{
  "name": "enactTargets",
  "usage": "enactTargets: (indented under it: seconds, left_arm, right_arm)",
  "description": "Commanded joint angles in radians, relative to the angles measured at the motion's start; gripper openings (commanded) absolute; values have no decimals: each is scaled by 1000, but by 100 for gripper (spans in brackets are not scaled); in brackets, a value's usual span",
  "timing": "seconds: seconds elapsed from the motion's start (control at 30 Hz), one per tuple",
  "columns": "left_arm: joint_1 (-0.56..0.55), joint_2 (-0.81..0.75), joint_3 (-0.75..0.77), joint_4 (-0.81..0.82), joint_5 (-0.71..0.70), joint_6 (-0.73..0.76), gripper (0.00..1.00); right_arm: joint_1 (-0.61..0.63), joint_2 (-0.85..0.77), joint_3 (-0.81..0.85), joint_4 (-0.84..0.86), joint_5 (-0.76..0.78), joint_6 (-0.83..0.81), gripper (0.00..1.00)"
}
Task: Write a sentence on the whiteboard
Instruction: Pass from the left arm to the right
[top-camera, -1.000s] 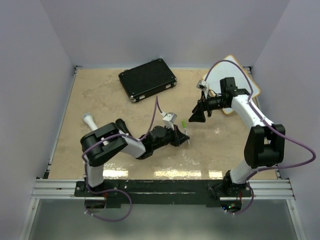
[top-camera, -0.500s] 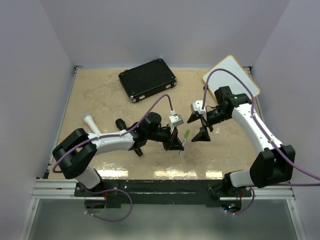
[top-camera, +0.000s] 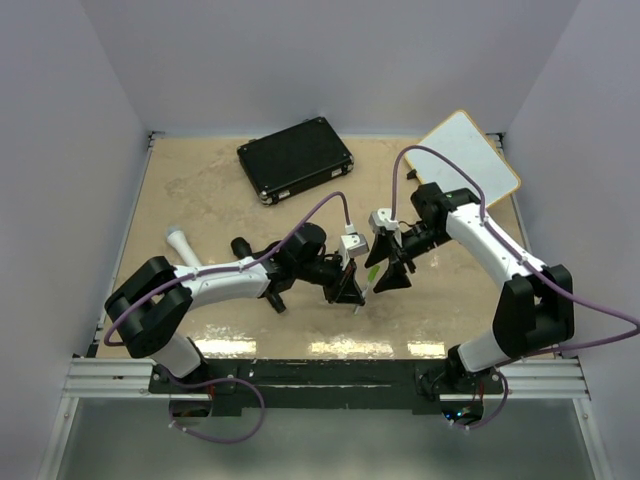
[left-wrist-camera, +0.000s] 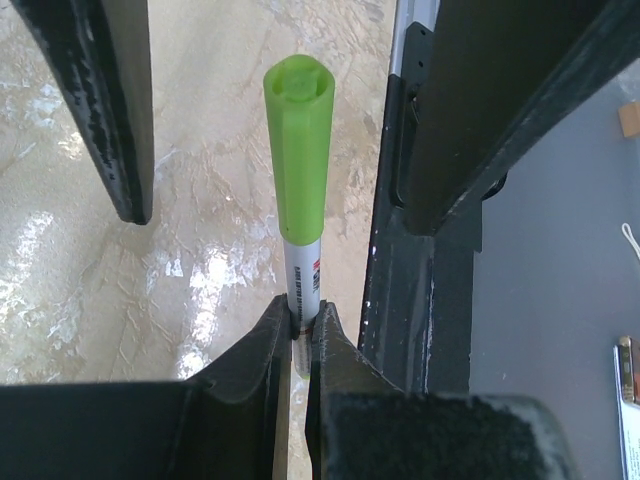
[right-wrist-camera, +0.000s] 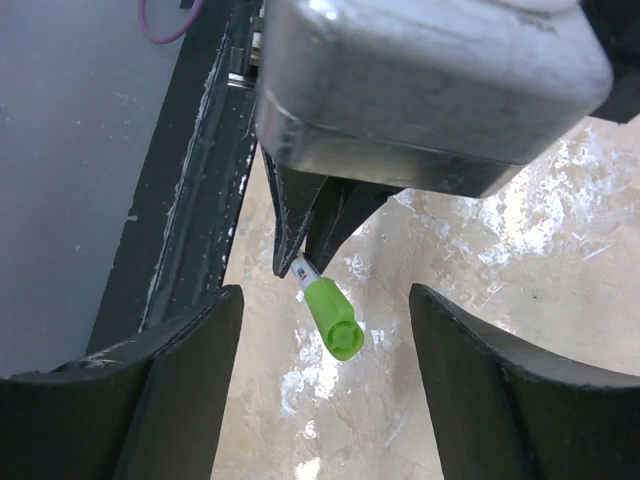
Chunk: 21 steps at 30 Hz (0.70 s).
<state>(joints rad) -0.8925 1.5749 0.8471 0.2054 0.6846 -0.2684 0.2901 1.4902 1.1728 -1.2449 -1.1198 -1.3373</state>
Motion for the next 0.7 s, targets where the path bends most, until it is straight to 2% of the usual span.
enactTargets:
  seconds: [0.0,0.07,0.37,0.4,0.47,0.57,0.67]
  left_arm:
    - [1,-19,38,8,0,29,0]
    - [1,-21,38,5,-8,35,0]
    - [1,-12,35,14,-28,40,0]
    - [1,-13,33,14,-30,43,0]
    - [1,-13,35,11,-33,47,0]
    - [1,-24,35,2,-49,61,0]
    - [3,-50,29,6,-88,72,0]
  right_arm:
    - [12,12,11,-18,-49,29,68]
    - [17,16,16,-18,-51,36,66]
    - [34,35,24,-18,-44,64,39]
    - [35,35,25,-18,-44,67,33]
    - [37,38,28,-18,-44,69,14]
    - [35,35,30,-18,-40,75,0]
    - [37,27,40,-18,-37,82,0]
